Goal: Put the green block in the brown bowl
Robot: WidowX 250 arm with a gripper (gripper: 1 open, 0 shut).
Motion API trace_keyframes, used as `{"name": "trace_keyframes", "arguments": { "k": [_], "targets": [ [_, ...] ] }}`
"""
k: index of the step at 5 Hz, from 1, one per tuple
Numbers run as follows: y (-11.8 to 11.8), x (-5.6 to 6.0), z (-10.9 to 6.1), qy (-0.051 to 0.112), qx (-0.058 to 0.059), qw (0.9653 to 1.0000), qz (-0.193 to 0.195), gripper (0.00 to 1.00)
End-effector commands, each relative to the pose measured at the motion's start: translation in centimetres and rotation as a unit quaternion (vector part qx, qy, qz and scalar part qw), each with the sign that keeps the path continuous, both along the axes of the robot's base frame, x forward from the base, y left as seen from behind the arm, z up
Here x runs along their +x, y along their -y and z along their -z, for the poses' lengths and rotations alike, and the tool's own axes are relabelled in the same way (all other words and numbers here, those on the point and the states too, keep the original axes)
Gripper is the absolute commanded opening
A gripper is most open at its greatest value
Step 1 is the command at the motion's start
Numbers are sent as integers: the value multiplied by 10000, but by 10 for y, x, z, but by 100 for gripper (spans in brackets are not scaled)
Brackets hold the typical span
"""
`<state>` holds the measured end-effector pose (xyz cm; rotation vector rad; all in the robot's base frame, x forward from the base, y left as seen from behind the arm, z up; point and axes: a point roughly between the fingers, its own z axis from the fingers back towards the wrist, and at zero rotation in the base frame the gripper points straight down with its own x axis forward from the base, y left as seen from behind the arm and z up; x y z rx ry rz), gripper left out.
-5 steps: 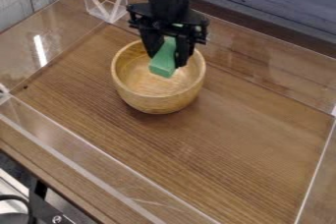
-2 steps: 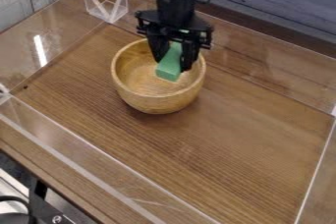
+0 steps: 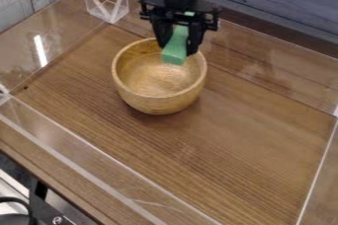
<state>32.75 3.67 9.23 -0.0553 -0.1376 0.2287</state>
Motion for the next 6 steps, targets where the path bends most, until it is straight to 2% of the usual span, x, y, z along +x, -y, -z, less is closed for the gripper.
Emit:
{"name": "trace_keyframes", "arguments": {
  "k": [1, 2, 3, 4, 6],
  "targets": [
    [0, 6, -1, 234, 58, 9993, 272, 0],
    [-1, 2, 14, 171, 58, 9985, 511, 0],
    [-1, 0, 15, 138, 8, 9998, 117, 100],
    [2, -1, 10, 148, -52, 9995, -275, 100],
    [-9, 6, -15, 285, -167, 9965, -773, 100]
  ]
}}
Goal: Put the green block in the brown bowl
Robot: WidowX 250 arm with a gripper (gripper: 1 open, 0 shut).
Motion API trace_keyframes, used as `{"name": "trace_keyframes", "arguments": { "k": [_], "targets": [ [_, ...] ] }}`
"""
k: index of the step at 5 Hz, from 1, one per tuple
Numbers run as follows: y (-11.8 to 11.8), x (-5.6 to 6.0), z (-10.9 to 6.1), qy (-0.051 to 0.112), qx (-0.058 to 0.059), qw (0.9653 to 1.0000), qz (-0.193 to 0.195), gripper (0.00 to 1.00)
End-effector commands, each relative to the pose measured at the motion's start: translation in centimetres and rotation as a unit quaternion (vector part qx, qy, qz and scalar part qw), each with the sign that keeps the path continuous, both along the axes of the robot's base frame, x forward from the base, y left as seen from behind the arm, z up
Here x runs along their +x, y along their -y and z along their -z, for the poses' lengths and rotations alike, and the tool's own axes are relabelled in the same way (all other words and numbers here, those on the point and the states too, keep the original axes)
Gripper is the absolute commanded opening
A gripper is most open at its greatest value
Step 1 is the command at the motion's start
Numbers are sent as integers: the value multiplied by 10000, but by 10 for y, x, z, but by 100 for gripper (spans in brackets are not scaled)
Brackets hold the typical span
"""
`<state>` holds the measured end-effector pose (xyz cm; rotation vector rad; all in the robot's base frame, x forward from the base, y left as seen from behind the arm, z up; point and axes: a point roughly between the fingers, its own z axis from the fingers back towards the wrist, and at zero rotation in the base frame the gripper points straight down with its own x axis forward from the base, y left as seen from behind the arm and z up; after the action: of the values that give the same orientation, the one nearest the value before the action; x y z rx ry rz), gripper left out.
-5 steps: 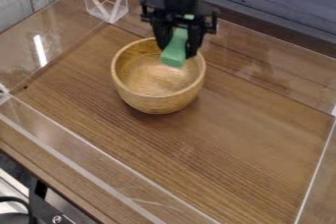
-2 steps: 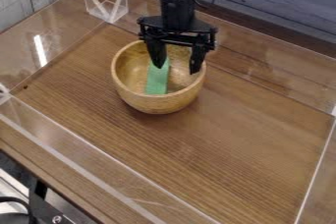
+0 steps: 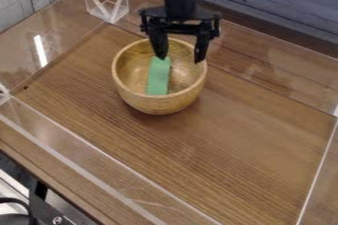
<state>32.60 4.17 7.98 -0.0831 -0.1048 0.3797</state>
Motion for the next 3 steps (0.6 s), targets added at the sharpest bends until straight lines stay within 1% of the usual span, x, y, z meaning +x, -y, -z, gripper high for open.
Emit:
{"name": "trace_keyframes", "arguments": {
  "k": [1, 2, 3],
  "targets": [
    [-7, 1, -41, 486, 24, 9988, 57, 100],
    [-13, -7, -61, 572, -92, 9981, 198, 100],
    [-18, -14, -73, 589, -120, 9974, 400, 100]
  ]
}}
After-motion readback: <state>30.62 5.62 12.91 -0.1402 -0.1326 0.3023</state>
